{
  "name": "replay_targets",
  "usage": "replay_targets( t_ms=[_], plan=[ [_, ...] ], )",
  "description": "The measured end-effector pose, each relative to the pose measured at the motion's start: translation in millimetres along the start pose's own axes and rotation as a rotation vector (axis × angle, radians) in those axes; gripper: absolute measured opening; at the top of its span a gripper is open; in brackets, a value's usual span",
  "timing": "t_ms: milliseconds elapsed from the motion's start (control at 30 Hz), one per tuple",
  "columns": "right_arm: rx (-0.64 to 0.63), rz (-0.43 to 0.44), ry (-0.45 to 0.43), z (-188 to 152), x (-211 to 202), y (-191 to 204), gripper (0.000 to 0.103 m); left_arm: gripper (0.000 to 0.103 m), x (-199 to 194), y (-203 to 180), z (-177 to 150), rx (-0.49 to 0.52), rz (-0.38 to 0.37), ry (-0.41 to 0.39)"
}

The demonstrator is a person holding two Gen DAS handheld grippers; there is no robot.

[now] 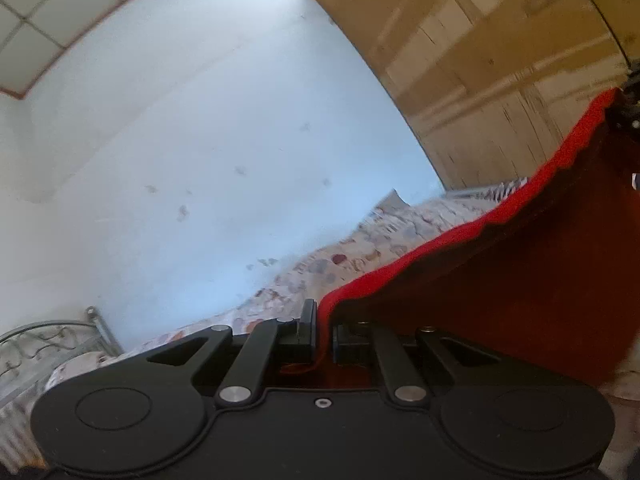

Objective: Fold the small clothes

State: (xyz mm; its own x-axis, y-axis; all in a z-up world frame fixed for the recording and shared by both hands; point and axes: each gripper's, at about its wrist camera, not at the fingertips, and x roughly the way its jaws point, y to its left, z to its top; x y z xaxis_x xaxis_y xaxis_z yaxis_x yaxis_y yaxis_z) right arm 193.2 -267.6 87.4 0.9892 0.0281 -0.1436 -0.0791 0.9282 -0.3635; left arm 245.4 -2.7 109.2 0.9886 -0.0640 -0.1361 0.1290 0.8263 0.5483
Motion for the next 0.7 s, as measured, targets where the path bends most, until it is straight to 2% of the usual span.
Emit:
replay_targets(
  t_ms=[133,233,467,567,600,700],
  plan=[
    [0.03,0.061,0.088,-7.7,70.8,-19.1,0.008,0.008,67.4,-10.4,3.0,0.031,-0.059,0.056],
    [0.041,0.09,0.136,-15.9,116.5,-27.0,0.008,0.008,105.8,-17.3,-1.9,0.057,-0.075,0.086],
    [-0.005,0.143,0.223,-40.7,196.5,-18.6,0.008,0.008,189.5,-22.4,-37.9,0.005,-0.127,0.217],
    [0.014,0.153,0.259,-53.1,221.8,-18.7,0.009,0.008,219.6,-27.2,-51.3,0.007,-0.15,0.257],
    [0.028,0.157,0.274,-56.7,229.3,-19.2,0.013,0.009,228.3,-29.7,-55.2,0.008,-0.156,0.272],
    [0.063,0.15,0.304,-68.5,244.5,-18.6,0.033,0.012,248.0,-37.5,-65.8,-0.002,-0.171,0.309]
  ],
)
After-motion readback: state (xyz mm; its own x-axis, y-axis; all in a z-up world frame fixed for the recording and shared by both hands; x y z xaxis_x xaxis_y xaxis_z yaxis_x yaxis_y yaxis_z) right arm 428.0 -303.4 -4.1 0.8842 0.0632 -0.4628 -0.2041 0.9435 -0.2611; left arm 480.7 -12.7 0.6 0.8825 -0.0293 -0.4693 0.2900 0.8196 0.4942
